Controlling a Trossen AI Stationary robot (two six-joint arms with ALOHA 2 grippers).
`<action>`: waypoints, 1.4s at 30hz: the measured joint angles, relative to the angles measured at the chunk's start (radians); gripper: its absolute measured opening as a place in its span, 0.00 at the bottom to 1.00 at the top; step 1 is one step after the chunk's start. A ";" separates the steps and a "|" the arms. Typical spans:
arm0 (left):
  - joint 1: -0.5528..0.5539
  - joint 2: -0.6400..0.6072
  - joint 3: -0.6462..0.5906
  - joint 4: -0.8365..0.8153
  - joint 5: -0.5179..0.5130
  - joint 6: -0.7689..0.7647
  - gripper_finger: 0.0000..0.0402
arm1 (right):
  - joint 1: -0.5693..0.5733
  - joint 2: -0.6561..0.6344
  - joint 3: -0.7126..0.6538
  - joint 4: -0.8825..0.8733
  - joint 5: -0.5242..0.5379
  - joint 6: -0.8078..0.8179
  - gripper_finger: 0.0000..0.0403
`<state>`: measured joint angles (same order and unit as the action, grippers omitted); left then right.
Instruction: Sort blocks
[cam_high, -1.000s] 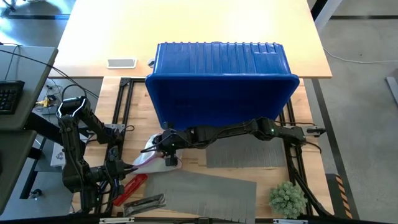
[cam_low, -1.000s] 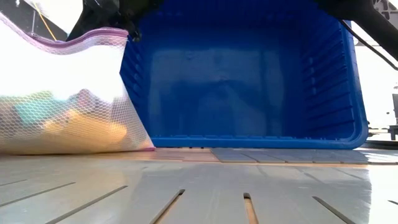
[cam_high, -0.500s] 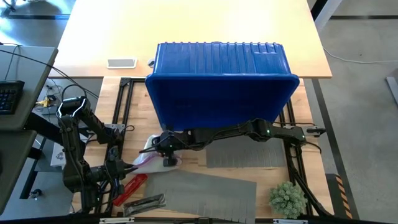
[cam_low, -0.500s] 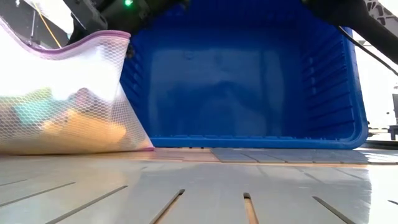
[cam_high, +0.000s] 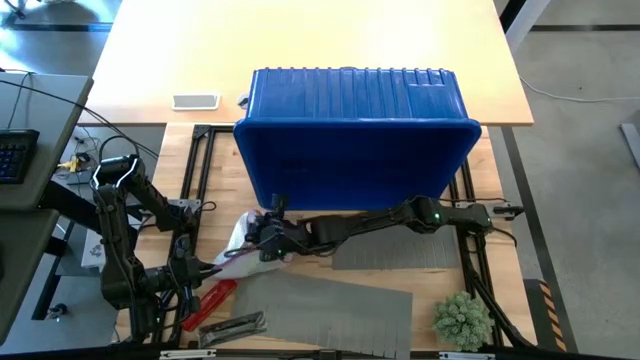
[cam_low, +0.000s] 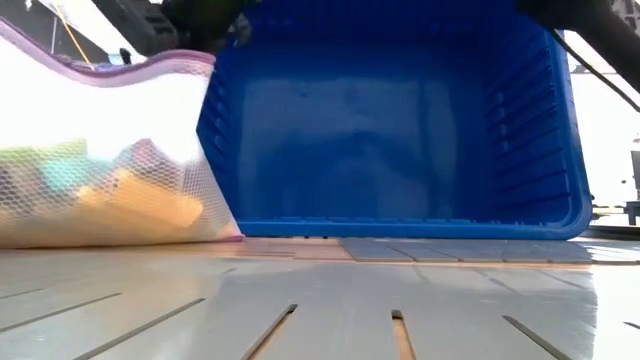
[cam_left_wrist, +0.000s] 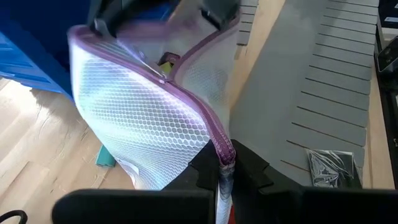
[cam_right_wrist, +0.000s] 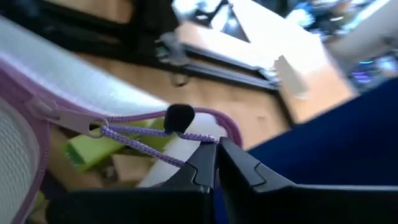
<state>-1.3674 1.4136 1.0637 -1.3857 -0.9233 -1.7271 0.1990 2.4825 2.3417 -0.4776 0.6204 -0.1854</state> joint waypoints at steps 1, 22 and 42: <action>0.000 0.000 0.000 -0.001 0.000 0.000 0.00 | 0.010 -0.005 0.000 0.000 0.045 -0.003 0.00; -0.060 0.000 0.000 -0.005 -0.007 -0.041 0.00 | 0.031 -0.160 -0.001 -0.440 0.454 0.114 0.00; -0.055 0.000 0.000 -0.044 -0.032 -0.105 0.00 | -0.171 -0.246 0.001 -0.740 0.138 0.124 0.00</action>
<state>-1.4227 1.4139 1.0637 -1.4300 -0.9551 -1.8316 0.0283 2.2364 2.3425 -1.2174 0.7587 -0.0612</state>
